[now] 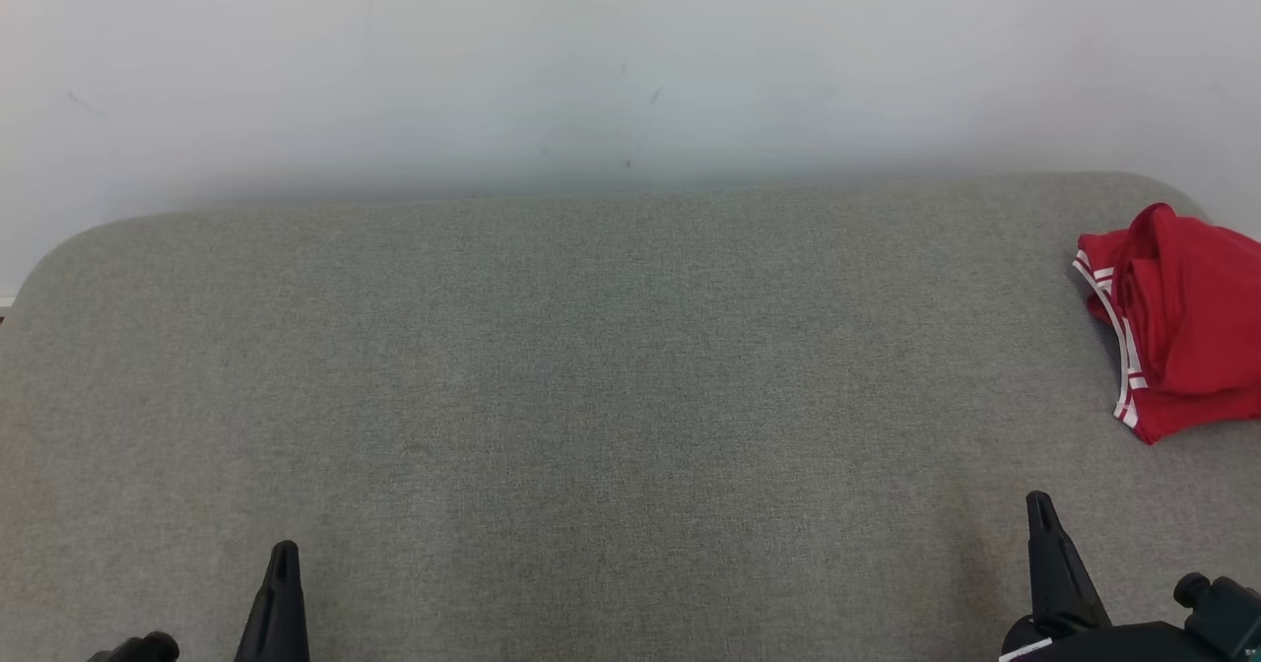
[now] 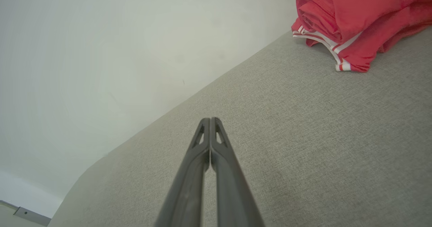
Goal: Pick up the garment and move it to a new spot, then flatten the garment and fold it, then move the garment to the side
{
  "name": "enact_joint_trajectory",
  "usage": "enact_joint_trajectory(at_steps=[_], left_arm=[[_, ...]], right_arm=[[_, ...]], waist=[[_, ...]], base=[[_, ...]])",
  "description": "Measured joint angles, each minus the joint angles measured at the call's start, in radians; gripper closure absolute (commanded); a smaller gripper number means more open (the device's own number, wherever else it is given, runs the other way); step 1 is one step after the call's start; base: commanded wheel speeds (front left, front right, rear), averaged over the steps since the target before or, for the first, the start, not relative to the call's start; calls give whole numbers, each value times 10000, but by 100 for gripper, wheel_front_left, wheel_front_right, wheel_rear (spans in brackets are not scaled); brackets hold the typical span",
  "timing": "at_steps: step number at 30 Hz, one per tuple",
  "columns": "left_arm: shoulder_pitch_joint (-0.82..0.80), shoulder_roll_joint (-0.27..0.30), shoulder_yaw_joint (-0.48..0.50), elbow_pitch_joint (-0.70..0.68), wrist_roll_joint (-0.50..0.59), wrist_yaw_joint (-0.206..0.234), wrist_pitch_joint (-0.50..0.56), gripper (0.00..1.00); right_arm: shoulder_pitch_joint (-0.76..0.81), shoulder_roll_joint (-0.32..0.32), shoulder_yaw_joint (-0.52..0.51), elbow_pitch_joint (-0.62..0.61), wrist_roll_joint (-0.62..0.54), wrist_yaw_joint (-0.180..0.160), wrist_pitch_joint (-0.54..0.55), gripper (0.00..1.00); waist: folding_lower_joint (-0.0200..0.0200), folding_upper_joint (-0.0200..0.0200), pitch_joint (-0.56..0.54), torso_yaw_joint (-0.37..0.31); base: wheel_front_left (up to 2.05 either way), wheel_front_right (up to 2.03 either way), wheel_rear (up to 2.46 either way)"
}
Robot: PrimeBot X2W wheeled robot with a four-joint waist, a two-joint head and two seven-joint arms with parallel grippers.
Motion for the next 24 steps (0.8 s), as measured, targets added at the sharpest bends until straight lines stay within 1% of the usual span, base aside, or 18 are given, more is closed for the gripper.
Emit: enact_joint_trajectory(at_steps=[4,16,24], left_arm=[[-128,2,25,44,-650,-71,136,100],[-363,4,92,230,-2533,-86,606,100],[-529,6,132,324,-3545,-157,880,100]], right_arm=[[-60,15,-50,35,577,0,111,100],[-284,63,-199,165,2234,0,548,100],[-456,96,-286,238,3198,0,784,100]], waist=[[0,0,-5,-6],[0,0,-22,-27],[0,0,-32,-39]], base=[[0,0,0],[0,0,0],[0,0,0]])
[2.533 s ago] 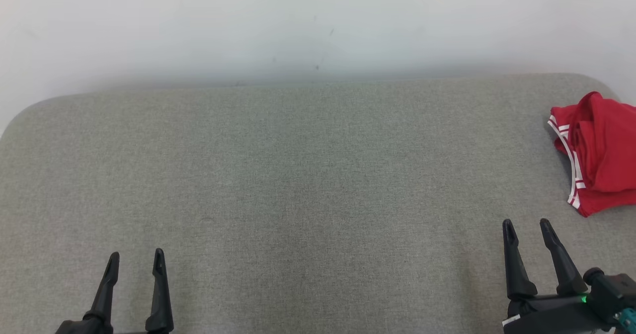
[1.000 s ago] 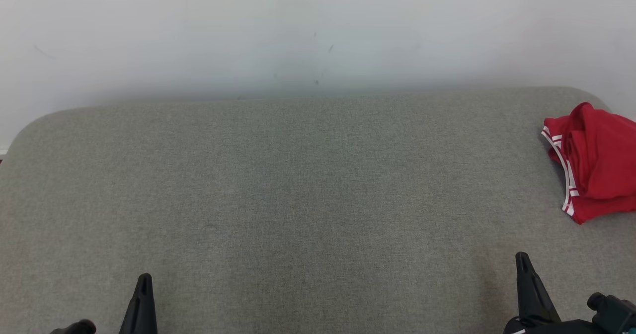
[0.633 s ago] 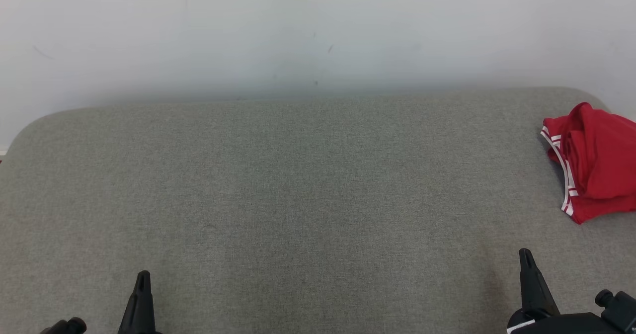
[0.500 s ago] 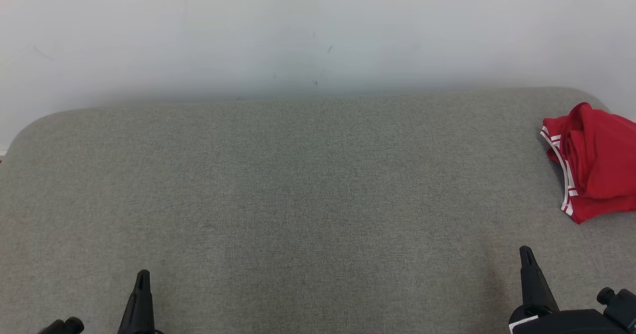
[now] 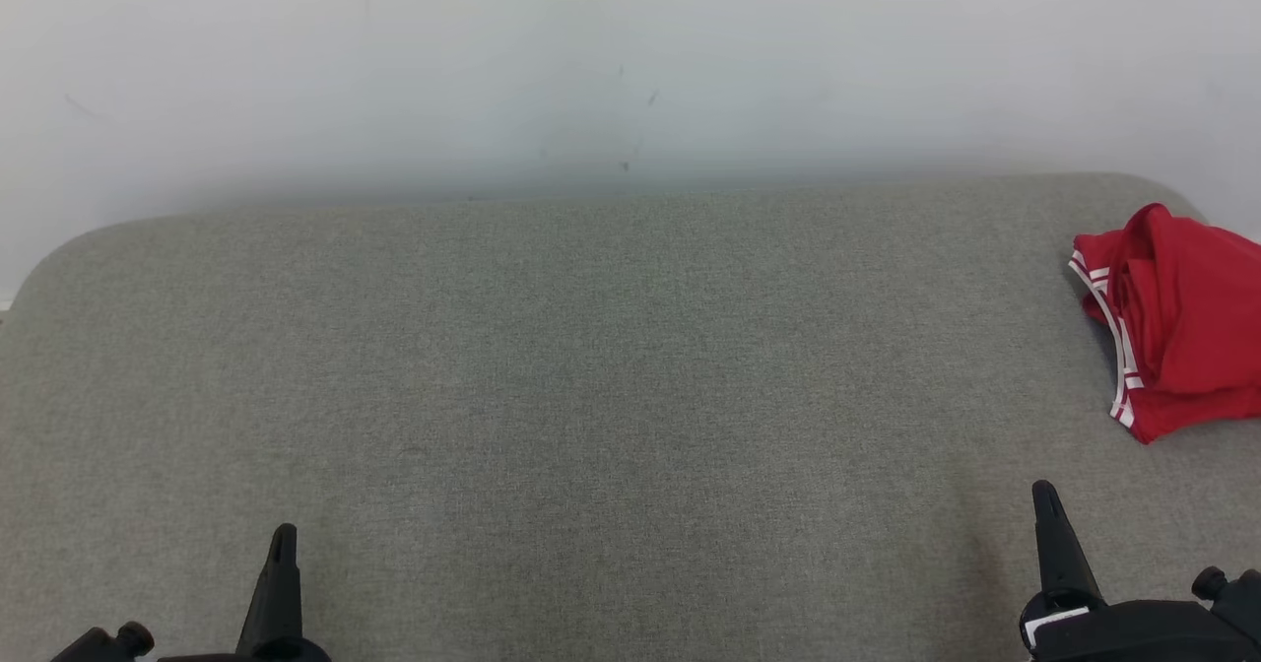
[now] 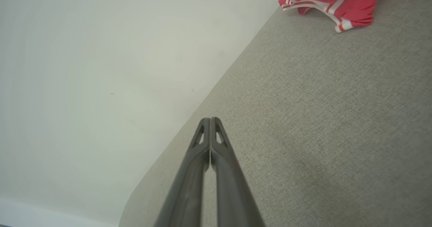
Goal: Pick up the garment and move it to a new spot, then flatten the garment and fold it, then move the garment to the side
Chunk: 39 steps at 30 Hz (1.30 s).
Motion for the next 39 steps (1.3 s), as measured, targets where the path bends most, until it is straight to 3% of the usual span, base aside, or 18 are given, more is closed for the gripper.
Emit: enact_joint_trajectory(at_steps=[39], left_arm=[[-523,8,174,399,-4013,-104,982,100]], right_arm=[[-478,134,-349,253,3538,-2,907,100]], waist=[[0,1,-49,-60]], base=[[0,0,0]])
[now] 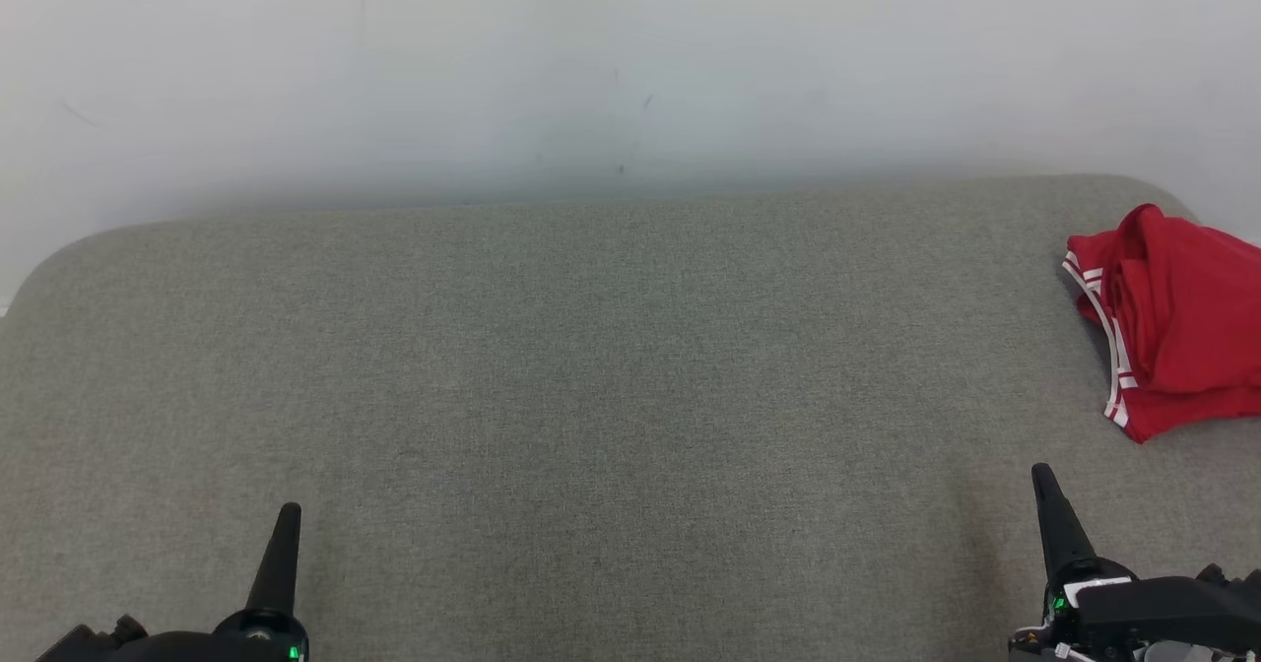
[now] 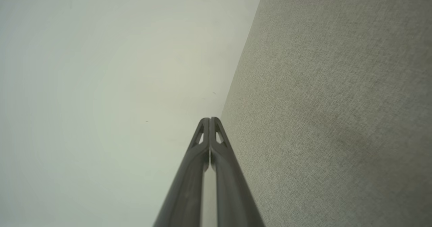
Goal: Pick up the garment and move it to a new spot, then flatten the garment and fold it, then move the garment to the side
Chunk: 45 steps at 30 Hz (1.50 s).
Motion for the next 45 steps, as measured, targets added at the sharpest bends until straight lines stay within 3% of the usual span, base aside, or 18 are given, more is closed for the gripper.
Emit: enact_joint_trajectory(at_steps=[38,45], left_arm=[[-404,8,123,276,-2964,-123,767,100],[-462,8,130,286,-3074,-136,779,100]], right_arm=[[-379,115,-290,190,2585,0,704,100],[-398,128,-314,196,2690,0,748,100]], waist=[[0,0,-49,-60],[0,0,-51,-63]], base=[[0,0,0],[0,0,0]])
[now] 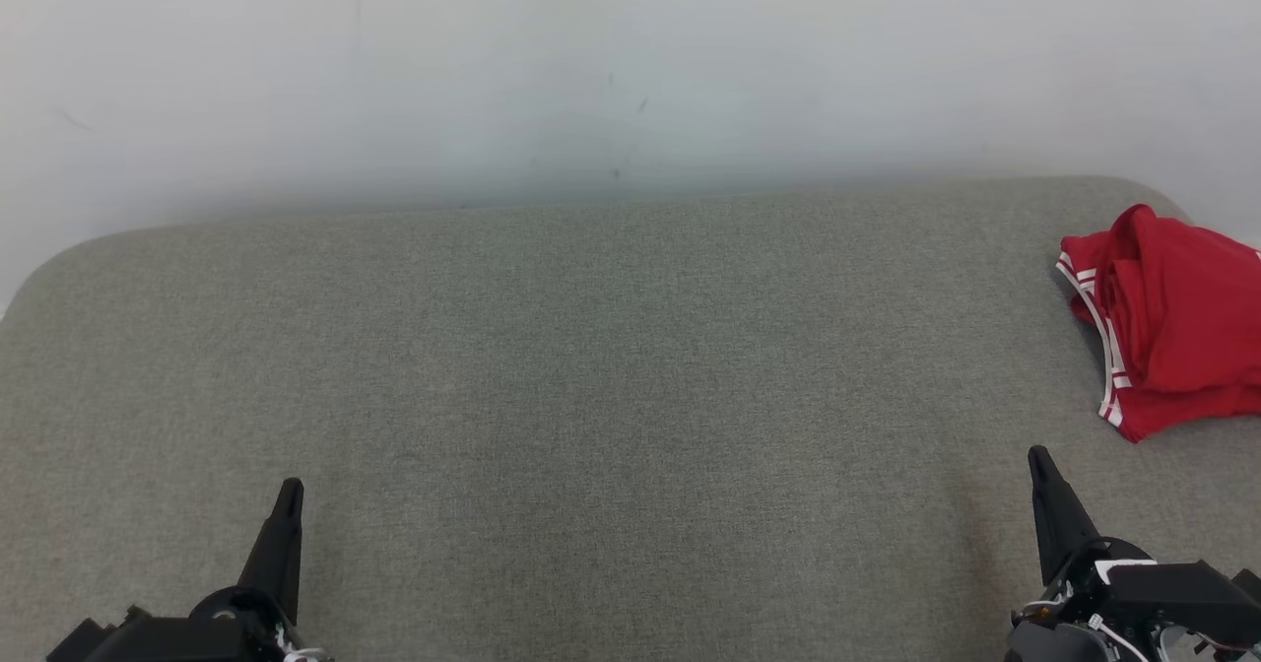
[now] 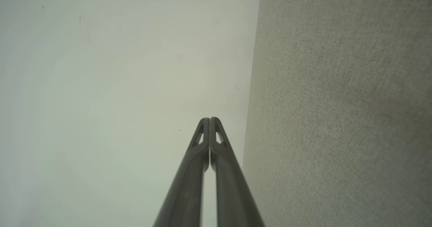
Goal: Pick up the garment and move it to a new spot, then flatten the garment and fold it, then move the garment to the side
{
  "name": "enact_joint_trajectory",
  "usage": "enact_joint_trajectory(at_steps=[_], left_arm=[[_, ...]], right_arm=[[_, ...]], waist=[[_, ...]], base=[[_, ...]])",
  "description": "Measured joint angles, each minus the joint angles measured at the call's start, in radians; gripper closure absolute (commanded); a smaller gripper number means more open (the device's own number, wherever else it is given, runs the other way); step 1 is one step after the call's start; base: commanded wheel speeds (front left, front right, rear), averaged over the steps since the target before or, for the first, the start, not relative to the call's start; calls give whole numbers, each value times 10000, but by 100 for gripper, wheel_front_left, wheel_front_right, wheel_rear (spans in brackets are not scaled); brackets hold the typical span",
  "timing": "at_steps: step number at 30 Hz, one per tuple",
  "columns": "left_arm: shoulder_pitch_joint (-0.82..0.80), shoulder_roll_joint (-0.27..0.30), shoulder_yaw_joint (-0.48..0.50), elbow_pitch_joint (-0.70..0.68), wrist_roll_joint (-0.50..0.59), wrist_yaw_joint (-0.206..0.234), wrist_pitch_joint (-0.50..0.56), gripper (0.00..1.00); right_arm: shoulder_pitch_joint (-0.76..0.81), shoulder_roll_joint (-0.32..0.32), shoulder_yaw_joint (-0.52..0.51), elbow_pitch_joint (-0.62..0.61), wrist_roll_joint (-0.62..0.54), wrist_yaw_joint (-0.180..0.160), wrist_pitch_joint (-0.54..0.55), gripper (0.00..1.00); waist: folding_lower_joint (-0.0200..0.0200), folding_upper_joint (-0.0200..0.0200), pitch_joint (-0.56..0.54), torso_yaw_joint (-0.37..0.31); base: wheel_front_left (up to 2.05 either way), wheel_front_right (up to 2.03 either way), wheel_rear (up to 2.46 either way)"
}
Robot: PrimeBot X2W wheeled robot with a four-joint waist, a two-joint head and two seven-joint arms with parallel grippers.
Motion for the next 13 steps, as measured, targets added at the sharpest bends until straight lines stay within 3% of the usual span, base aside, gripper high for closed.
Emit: enact_joint_trajectory(at_steps=[13], left_arm=[[-1,0,0,0,0,0,0,100]], right_arm=[[-12,12,-15,2,-2,0,8,100]], waist=[[0,0,0,0]], base=[[0,0,0]])
